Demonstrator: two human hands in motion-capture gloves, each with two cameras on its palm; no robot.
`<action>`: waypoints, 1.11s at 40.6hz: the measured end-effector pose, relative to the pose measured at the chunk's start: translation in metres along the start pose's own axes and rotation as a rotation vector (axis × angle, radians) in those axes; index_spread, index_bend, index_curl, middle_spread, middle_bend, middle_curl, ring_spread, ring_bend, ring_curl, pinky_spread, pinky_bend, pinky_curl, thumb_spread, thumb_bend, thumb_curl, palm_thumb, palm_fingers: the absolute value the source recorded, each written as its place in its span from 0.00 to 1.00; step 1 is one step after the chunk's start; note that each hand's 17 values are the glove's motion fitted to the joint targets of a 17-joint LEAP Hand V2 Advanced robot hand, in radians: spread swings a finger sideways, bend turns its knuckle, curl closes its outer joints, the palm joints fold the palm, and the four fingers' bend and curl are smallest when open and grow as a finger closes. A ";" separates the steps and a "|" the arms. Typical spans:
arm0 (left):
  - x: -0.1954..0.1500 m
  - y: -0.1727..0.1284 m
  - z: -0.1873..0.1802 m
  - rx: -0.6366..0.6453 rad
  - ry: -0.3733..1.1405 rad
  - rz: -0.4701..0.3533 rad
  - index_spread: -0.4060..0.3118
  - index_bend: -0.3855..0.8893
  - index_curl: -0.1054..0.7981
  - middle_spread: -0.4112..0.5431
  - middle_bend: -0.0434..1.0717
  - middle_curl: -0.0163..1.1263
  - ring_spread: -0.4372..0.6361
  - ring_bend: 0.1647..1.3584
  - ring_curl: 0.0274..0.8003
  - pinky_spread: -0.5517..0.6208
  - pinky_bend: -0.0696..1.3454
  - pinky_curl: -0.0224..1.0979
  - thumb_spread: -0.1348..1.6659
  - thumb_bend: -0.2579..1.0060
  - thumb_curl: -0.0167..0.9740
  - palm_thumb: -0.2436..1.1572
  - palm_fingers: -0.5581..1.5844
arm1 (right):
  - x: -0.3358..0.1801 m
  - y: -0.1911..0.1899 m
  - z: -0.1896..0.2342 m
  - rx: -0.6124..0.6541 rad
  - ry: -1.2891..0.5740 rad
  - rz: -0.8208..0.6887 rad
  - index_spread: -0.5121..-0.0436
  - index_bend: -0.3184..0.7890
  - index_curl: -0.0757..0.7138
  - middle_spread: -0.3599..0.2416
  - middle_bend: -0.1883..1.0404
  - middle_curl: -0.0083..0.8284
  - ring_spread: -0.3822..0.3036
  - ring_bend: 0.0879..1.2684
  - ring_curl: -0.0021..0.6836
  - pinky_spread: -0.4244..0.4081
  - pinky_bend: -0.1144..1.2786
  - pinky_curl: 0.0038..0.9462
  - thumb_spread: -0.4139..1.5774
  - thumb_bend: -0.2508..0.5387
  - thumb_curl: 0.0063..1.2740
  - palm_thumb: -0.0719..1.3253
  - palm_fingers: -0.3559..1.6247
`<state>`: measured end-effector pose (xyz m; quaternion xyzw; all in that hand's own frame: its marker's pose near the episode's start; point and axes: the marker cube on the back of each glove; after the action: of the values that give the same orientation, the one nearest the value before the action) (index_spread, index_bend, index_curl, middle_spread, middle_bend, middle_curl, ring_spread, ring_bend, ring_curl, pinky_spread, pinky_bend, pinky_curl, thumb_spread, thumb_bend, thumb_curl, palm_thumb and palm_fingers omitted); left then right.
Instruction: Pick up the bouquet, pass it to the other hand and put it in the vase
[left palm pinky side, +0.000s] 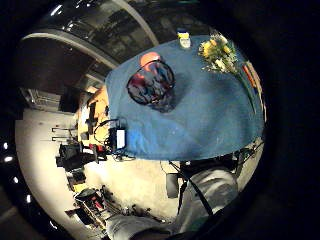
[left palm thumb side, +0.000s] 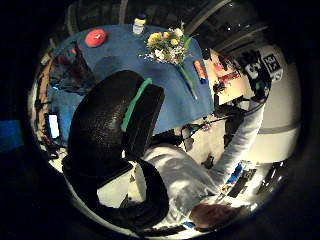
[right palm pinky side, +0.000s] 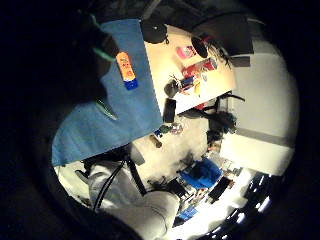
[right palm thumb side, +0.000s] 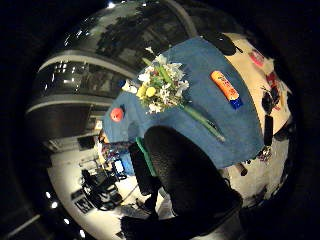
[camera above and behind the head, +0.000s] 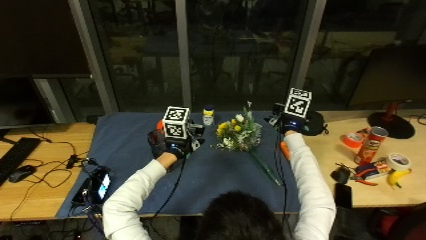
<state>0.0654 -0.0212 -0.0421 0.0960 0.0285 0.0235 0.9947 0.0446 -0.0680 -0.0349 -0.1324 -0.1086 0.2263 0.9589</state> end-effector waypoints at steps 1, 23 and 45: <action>0.002 0.003 0.001 -0.009 0.023 0.016 0.70 0.41 0.44 0.75 0.20 0.27 0.78 0.35 0.28 0.80 0.33 0.30 0.73 0.19 0.27 0.28 0.31 | -0.001 -0.002 0.002 -0.024 -0.019 0.012 0.61 0.32 0.26 0.69 0.36 0.43 0.67 0.45 0.47 0.80 0.60 0.39 0.78 0.28 0.19 0.23 0.38; 0.022 0.009 0.045 -0.025 0.081 0.169 0.72 0.42 0.44 0.76 0.21 0.28 0.78 0.36 0.29 0.80 0.33 0.31 0.74 0.19 0.27 0.28 0.31 | 0.014 -0.065 0.151 0.020 -0.165 0.205 0.87 0.33 0.19 0.69 0.40 0.49 0.56 0.55 0.56 0.64 0.67 0.41 0.77 0.29 0.21 0.22 0.43; 0.005 0.000 0.068 -0.127 0.119 0.145 0.72 0.42 0.44 0.76 0.21 0.29 0.79 0.35 0.30 0.80 0.33 0.31 0.74 0.19 0.27 0.27 0.31 | 0.001 -0.063 0.261 -0.151 0.011 0.241 0.83 0.43 0.24 0.54 0.48 0.56 0.42 0.52 0.56 0.53 0.60 0.37 0.74 0.39 0.25 0.34 0.51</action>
<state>0.0745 -0.0340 0.0242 0.0329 0.0788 0.1027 0.9910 0.0011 -0.0686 0.2298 -0.2176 -0.1036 0.3303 0.9126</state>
